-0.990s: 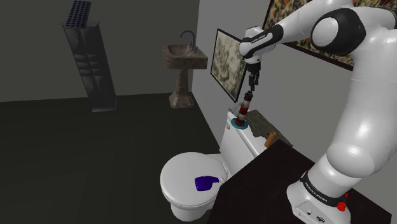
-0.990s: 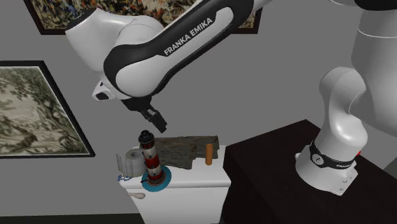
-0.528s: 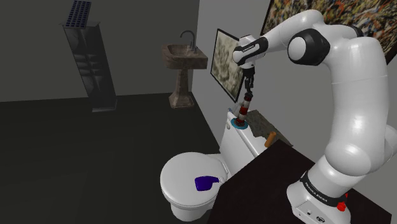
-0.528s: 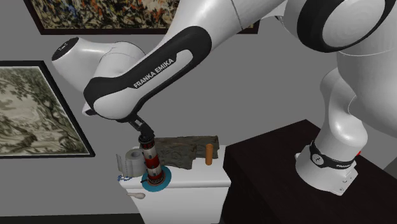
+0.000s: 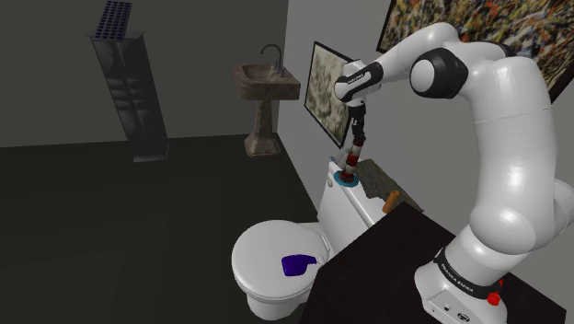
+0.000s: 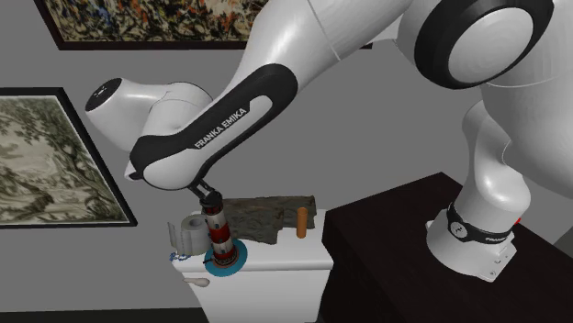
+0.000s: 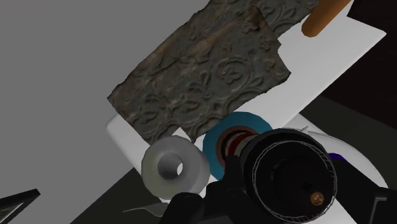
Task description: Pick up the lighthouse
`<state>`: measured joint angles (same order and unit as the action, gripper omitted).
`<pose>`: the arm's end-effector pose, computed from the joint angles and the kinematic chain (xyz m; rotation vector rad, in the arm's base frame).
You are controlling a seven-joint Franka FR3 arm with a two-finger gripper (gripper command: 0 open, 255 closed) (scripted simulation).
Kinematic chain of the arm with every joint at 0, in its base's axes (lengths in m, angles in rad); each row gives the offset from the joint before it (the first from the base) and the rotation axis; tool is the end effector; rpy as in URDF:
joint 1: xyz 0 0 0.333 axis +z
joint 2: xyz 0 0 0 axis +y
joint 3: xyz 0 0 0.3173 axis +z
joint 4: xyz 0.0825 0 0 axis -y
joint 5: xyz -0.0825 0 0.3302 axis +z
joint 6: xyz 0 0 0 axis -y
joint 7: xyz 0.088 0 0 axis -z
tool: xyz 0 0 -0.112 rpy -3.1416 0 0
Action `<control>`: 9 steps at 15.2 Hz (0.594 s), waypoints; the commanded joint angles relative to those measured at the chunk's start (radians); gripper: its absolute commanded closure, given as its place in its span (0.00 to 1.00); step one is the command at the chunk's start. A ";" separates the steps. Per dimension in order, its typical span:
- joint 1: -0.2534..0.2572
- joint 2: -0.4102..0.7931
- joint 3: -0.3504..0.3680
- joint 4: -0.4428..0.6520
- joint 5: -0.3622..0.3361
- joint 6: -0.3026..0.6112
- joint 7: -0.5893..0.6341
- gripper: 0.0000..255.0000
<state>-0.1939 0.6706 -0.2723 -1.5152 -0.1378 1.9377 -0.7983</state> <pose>0.5787 -0.2698 0.2915 2.9185 0.6438 -0.5406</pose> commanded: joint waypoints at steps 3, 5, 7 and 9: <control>-0.001 0.003 0.000 0.003 0.001 0.000 0.000 1.00; -0.001 0.003 0.000 0.003 0.000 0.000 0.000 1.00; -0.001 0.003 0.000 0.003 0.000 0.000 0.000 1.00; 0.001 0.000 0.000 -0.004 0.000 0.003 0.001 1.00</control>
<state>-0.1940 0.6710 -0.2723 -1.5151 -0.1377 1.9400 -0.7979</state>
